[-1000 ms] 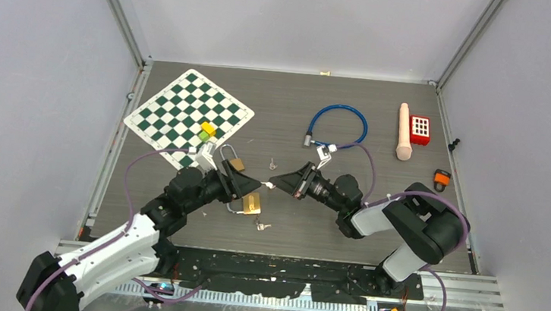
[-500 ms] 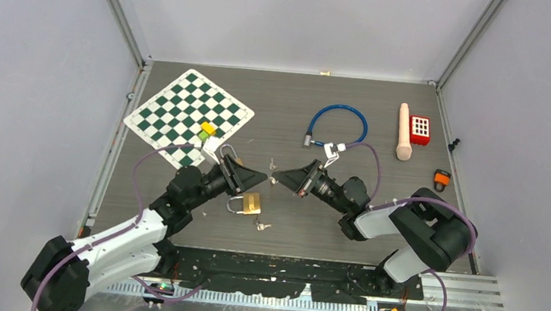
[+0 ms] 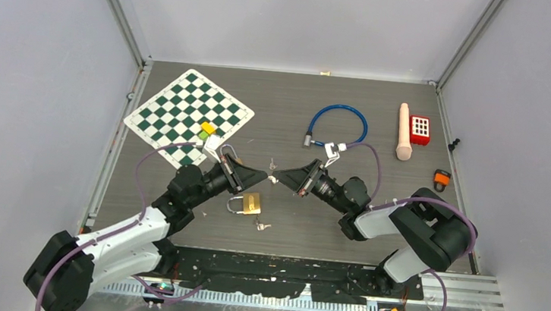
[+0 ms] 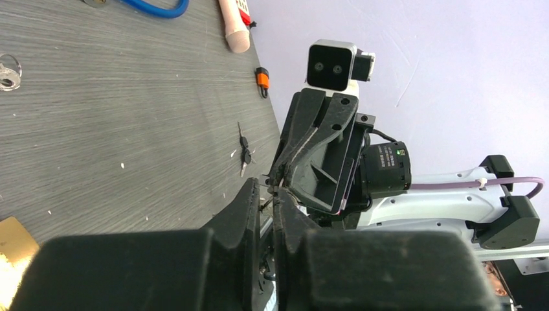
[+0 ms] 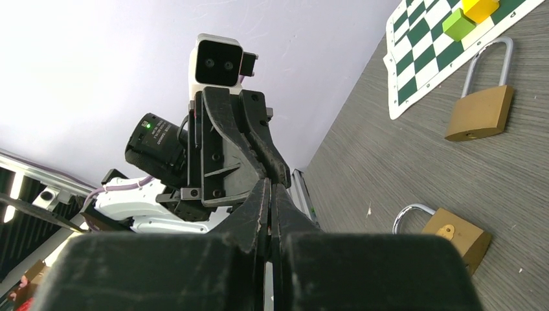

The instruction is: Unlock with the key

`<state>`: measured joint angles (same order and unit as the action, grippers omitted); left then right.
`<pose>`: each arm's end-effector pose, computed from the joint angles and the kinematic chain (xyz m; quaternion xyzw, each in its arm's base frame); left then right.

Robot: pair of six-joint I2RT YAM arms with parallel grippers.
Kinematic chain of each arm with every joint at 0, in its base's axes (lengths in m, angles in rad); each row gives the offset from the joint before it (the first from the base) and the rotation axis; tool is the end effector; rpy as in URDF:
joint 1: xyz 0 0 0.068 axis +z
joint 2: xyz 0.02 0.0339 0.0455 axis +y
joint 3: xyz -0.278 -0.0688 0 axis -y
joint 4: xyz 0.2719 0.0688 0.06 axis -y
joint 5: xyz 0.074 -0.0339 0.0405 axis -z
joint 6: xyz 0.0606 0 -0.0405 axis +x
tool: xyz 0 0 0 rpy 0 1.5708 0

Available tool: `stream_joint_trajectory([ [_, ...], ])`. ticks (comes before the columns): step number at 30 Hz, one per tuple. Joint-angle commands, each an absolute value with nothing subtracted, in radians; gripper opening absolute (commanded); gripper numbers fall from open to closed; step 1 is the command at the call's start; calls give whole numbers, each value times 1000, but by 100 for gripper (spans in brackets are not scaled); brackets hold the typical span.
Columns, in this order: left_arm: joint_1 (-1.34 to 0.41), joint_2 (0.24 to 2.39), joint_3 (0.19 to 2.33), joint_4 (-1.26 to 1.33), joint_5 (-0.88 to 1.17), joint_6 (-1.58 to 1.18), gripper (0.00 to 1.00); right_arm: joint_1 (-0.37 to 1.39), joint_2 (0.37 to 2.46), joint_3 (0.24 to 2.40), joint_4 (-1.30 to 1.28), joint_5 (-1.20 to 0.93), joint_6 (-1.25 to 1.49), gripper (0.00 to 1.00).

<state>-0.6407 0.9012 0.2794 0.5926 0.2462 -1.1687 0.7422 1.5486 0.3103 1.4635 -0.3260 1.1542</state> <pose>0.1805 -0.1530 0.2180 -0.1032 0.7096 -0.5981 0.3580 0.1987 0.2085 0.1834 0.0015 0.6279 0.6859 0.3679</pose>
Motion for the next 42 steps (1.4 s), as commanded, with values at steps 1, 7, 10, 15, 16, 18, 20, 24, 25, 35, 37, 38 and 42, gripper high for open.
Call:
stream_joint_trajectory([
  [1, -642, 908, 294, 696, 289, -1173, 2, 747, 1546, 321, 1576, -316, 1149, 5],
  [7, -644, 902, 289, 741, 302, -1177, 0, 751, 1553, 319, 1578, -310, 1144, 5],
  [10, -643, 889, 280, 763, 293, -1185, 0, 752, 1554, 316, 1579, -305, 1141, 5],
  [15, -643, 892, 288, 770, 297, -1185, 3, 755, 1557, 321, 1582, -308, 1144, 5],
  [16, -644, 896, 289, 775, 299, -1188, 5, 756, 1558, 322, 1583, -308, 1145, 5],
  [18, -644, 904, 288, 788, 304, -1194, 9, 758, 1558, 326, 1584, -307, 1145, 5],
  [20, -647, 912, 290, 798, 306, -1198, 11, 761, 1558, 327, 1583, -307, 1144, 5],
  [24, -652, 924, 294, 812, 311, -1201, 13, 766, 1557, 327, 1584, -301, 1144, 5],
  [25, -655, 927, 296, 813, 312, -1202, 13, 767, 1557, 327, 1586, -300, 1145, 5],
  [35, -671, 929, 294, 844, 294, -1201, 0, 797, 1573, 342, 1585, -293, 1137, 5],
  [37, -670, 908, 279, 837, 269, -1194, 0, 798, 1571, 337, 1586, -292, 1123, 8],
  [38, -667, 895, 276, 814, 261, -1182, 0, 796, 1566, 334, 1584, -290, 1116, 10],
  [42, -645, 815, 319, 607, 269, -1081, 0, 770, 1513, 295, 1556, -297, 1068, 33],
])
